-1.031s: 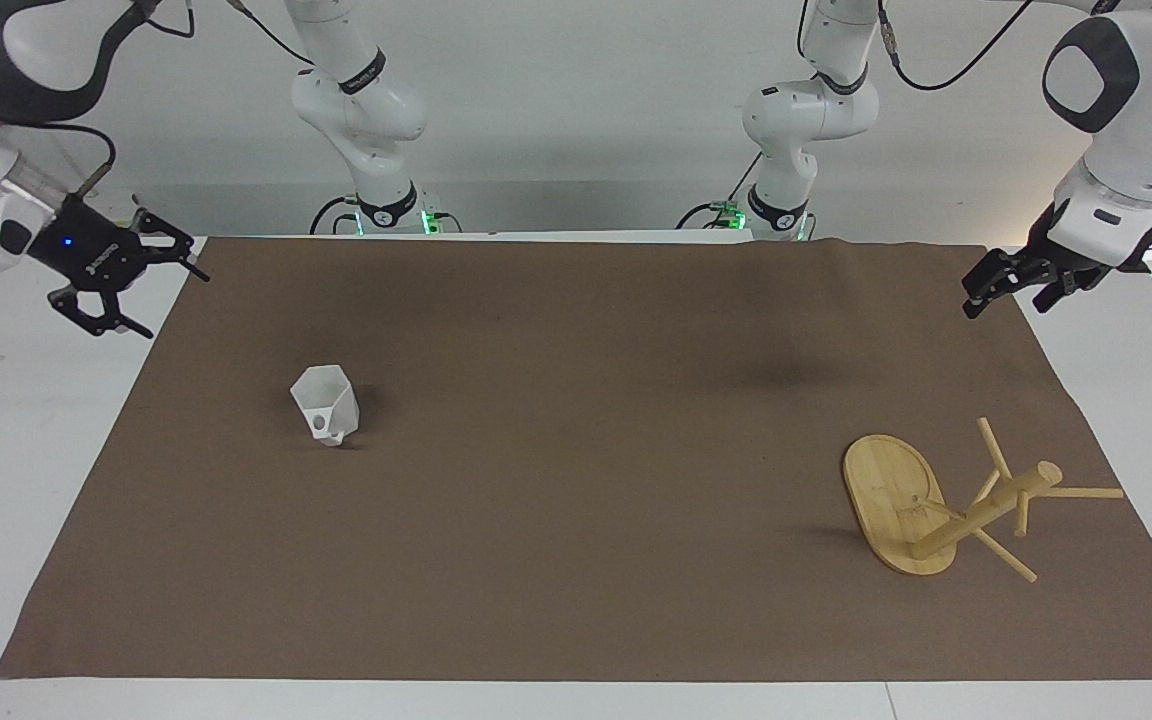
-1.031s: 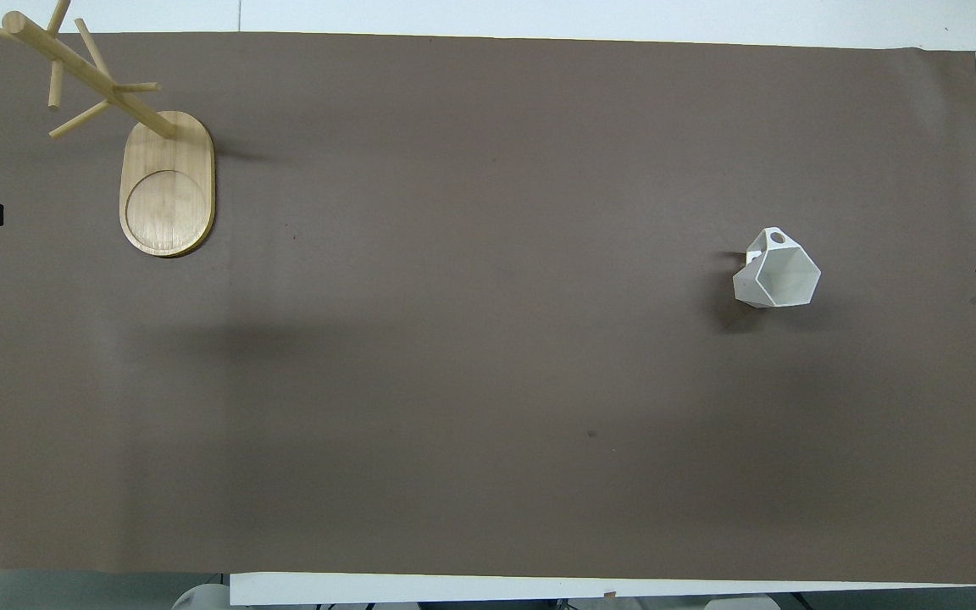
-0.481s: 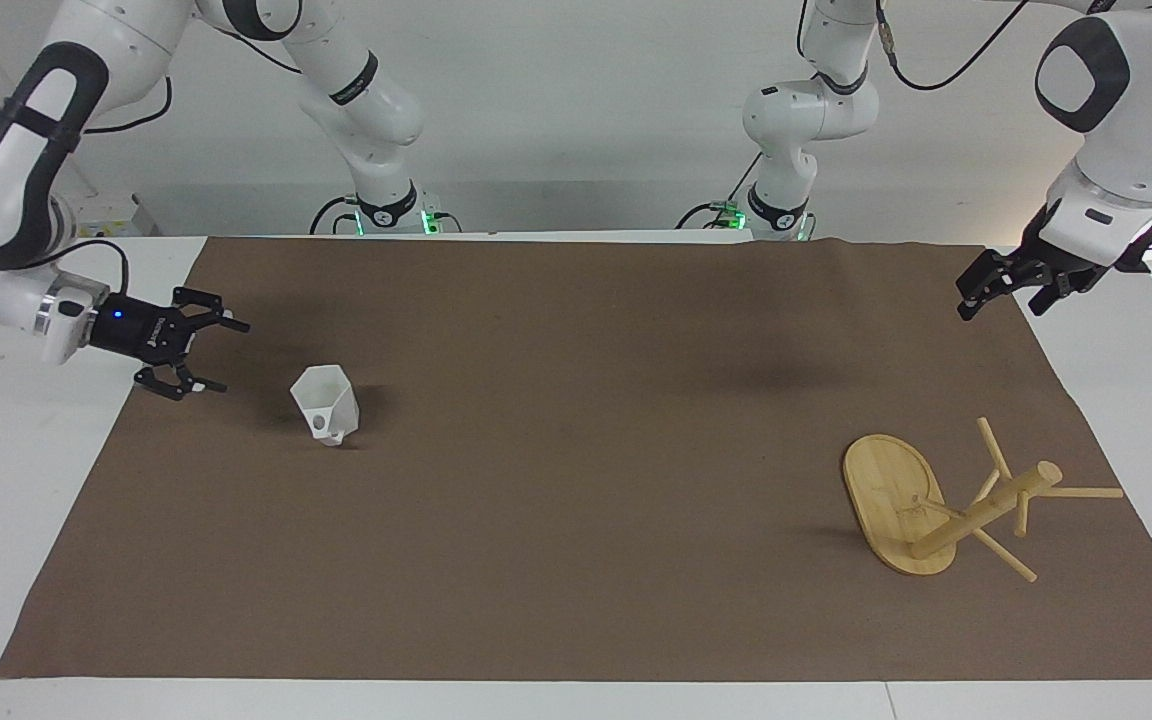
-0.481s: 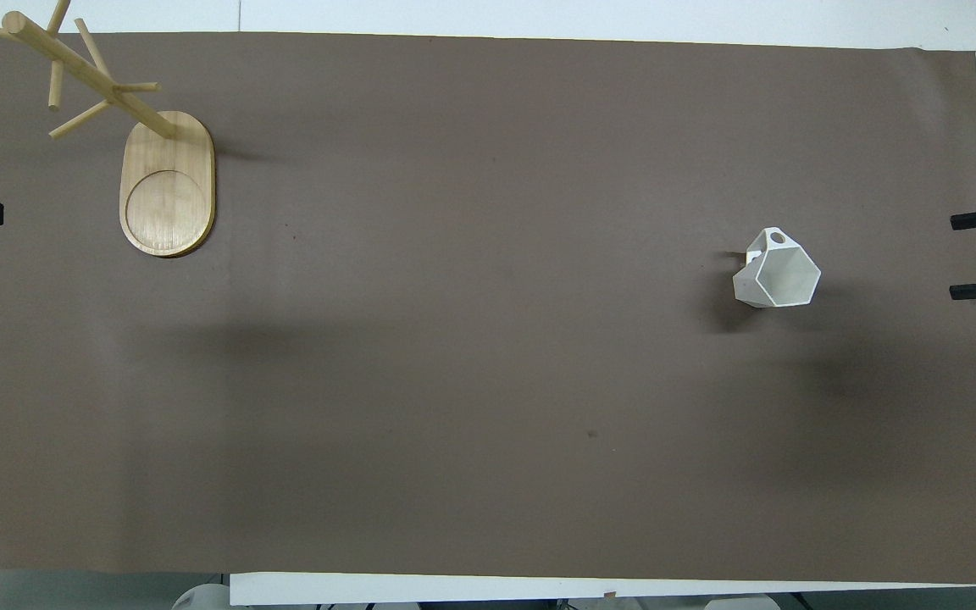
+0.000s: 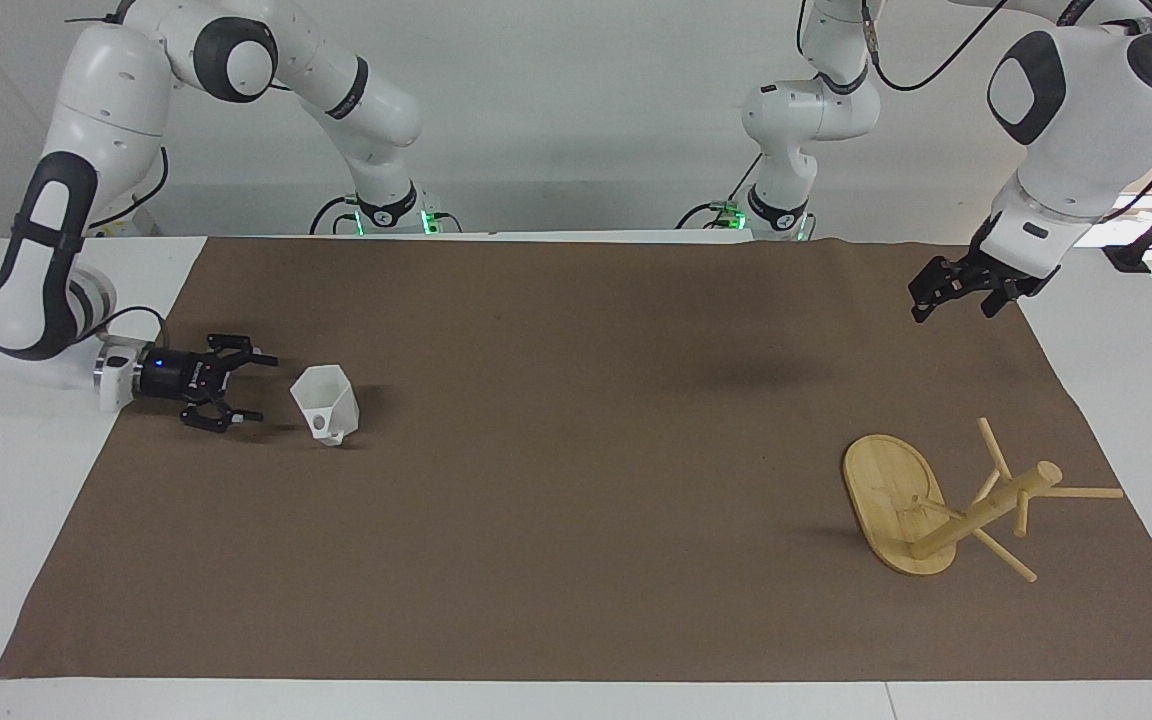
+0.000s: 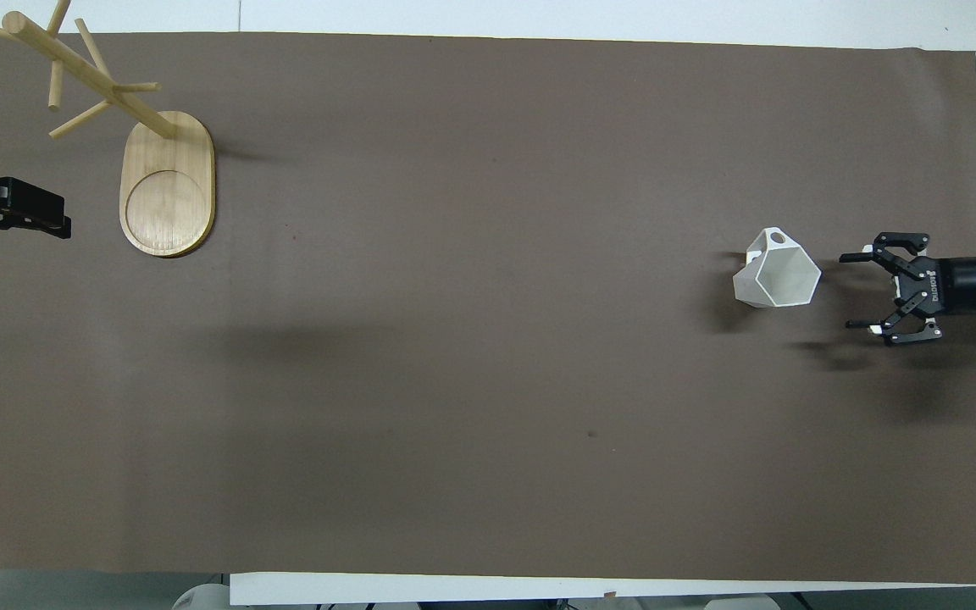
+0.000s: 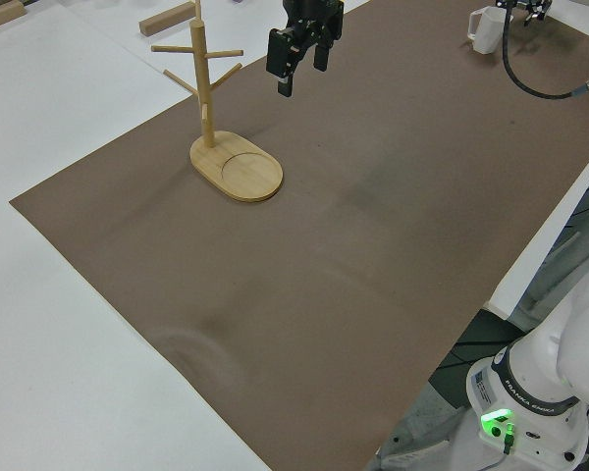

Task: Hang cup on rack

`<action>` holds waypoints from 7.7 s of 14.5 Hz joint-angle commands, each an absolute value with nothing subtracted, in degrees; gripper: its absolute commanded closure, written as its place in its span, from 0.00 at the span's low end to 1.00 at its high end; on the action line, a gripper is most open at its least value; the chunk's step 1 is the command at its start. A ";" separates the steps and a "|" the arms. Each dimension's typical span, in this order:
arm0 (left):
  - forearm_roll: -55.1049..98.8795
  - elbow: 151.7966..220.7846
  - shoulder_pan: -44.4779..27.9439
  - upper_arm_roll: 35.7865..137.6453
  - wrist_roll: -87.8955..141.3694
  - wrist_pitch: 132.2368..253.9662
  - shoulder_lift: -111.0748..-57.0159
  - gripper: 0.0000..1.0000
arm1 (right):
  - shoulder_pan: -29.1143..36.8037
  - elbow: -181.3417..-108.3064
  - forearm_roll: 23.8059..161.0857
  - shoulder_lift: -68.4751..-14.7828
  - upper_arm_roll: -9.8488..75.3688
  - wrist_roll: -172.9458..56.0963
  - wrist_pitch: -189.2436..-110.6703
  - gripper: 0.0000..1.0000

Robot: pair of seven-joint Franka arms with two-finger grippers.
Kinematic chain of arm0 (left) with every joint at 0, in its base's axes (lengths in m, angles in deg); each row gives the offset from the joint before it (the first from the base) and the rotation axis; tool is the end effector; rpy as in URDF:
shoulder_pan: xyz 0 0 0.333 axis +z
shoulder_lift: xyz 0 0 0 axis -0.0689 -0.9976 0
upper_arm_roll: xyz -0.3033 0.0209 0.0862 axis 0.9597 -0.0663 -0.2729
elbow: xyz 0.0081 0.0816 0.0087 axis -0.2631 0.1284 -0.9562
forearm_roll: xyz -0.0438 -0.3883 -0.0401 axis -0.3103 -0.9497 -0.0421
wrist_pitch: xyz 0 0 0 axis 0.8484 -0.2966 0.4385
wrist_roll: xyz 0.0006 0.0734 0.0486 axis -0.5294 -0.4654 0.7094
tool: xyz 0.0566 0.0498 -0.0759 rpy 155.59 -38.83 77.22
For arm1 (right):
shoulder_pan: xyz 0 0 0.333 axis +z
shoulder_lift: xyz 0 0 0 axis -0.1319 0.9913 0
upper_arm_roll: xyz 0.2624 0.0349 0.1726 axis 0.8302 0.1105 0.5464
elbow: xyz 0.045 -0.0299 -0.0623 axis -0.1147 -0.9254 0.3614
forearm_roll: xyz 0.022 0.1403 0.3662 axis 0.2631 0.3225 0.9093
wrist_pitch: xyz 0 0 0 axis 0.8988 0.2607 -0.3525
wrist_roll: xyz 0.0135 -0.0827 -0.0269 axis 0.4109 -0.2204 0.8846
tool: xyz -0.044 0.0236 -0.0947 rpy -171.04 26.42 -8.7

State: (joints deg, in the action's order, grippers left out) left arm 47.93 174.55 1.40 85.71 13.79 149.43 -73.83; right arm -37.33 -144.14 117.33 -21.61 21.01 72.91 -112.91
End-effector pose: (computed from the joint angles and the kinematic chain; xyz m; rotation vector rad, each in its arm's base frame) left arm 0.5535 -0.0429 0.5730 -3.1232 0.0590 0.0666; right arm 0.5214 -0.2322 0.2126 -1.4885 -1.3084 -0.9764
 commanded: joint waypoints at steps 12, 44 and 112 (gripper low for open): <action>48.52 177.29 1.84 85.27 11.73 154.74 -71.96 0.00 | -31.14 -145.74 120.04 -21.64 21.52 78.24 -112.25 0.00; 48.69 176.41 2.72 85.36 15.51 149.20 -71.70 0.00 | -26.04 -153.75 123.03 -26.56 21.78 86.60 -116.29 0.68; 58.45 203.74 -6.34 85.09 80.02 219.34 -75.83 1.00 | -18.48 -143.40 75.36 -54.06 22.75 8.69 -127.30 0.00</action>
State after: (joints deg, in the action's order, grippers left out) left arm 57.20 200.83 -8.16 84.43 78.81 217.23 -78.14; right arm -19.05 -145.31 82.82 -50.49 22.07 18.68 -130.07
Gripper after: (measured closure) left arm 0.956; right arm 0.000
